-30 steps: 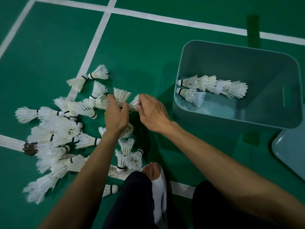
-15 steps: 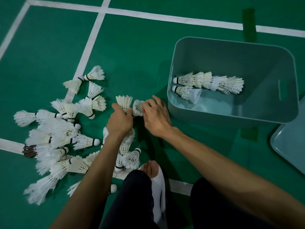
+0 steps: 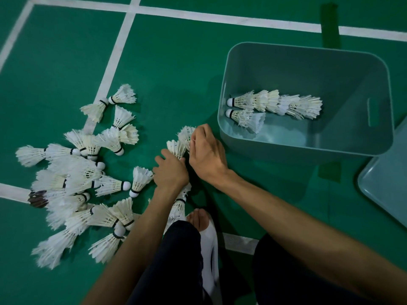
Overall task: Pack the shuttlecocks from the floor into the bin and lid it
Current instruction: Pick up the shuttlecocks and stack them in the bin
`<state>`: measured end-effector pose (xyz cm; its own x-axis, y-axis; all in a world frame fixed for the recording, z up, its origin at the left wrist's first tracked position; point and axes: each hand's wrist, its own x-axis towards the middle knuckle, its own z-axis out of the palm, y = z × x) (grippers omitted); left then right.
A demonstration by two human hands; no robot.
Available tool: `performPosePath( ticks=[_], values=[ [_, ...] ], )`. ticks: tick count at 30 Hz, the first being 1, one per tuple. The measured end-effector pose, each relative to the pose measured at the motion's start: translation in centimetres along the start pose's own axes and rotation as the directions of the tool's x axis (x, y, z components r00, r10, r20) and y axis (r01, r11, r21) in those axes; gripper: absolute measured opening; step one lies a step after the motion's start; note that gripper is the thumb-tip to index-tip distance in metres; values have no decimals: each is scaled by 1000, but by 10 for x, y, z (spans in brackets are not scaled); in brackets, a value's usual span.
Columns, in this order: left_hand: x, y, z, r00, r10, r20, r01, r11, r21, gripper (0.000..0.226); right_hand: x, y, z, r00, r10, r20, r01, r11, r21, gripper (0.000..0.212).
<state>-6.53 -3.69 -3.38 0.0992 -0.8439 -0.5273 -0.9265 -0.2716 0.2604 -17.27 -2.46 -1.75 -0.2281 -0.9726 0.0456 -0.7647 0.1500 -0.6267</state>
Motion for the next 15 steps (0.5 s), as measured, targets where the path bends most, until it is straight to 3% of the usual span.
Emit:
performPosePath(
  ticks=[3,6,8,12,15],
  values=[
    [-2,-2,1,999,17,-31,-18,999,-33,42,-6,-1,-6,999,-33,-8,33,999,18,6],
    [0,-5,-11,993,52,-108,-73,978,-196,24,-9,-7,-14,992,-116,-49,120,990,76,8],
    [3,-2,-23,984,87,-156,-131,946,-298,24,-8,-15,-23,977,-184,-109,196,973,123,10],
    [-4,10,-56,972,138,-188,-224,770,-597,41,-8,-40,-46,925,-303,-230,338,932,132,8],
    [-13,22,-80,943,193,-271,-330,645,-690,48,-4,-55,-65,880,-355,-315,409,905,122,7]
  ],
)
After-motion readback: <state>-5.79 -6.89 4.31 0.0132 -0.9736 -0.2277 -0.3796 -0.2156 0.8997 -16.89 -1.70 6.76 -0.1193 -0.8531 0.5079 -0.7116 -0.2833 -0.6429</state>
